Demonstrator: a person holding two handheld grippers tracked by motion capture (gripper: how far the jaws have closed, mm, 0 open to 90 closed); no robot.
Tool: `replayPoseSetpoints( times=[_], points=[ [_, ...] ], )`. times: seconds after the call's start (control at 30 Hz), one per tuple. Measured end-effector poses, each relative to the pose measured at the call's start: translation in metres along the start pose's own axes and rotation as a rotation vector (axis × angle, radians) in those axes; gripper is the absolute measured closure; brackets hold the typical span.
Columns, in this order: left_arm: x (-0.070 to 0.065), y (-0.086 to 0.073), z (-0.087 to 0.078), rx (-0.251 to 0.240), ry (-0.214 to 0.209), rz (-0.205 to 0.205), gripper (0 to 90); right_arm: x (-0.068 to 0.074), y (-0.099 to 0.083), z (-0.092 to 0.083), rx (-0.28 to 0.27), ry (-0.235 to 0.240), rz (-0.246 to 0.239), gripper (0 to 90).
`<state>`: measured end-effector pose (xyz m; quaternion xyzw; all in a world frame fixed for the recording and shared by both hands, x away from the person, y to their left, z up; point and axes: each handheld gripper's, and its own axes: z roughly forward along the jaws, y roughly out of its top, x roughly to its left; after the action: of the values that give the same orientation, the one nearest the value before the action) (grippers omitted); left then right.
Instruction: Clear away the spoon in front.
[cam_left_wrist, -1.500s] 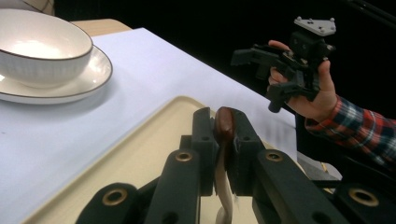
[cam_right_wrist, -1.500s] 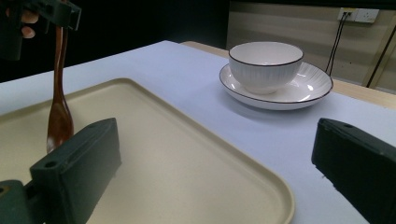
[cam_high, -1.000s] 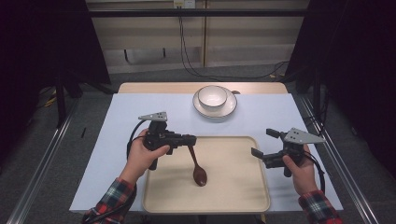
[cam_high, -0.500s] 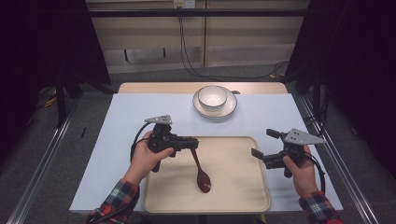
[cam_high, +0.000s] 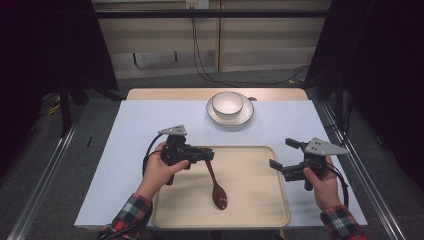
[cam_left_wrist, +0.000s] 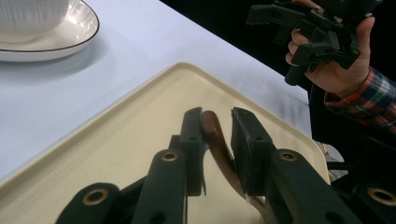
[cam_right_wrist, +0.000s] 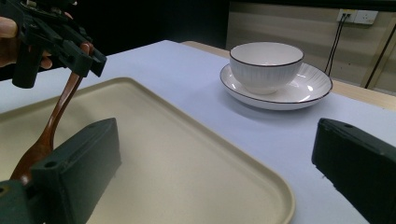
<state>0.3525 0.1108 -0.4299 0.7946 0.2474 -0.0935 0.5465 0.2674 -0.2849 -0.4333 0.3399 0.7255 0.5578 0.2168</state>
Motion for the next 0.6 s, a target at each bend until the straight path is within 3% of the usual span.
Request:
replayPoseSetpoints(
  times=[0.2,0.37,0.6],
  points=[
    [0.0008,-0.0008,0.0035,0.005,0.026,0.024,71.0,0.0005,-0.0004,-0.0004,0.002,-0.003,-0.004,0.8],
    [-0.0009,-0.0003,0.0061,-0.007,0.036,0.018,66.1,0.0011,0.0003,-0.0016,-0.004,-0.003,-0.005,0.8],
    [0.0007,0.0014,0.0051,-0.026,0.062,0.033,52.5,0.0013,-0.0001,-0.0015,0.005,-0.010,-0.007,0.8]
  ],
)
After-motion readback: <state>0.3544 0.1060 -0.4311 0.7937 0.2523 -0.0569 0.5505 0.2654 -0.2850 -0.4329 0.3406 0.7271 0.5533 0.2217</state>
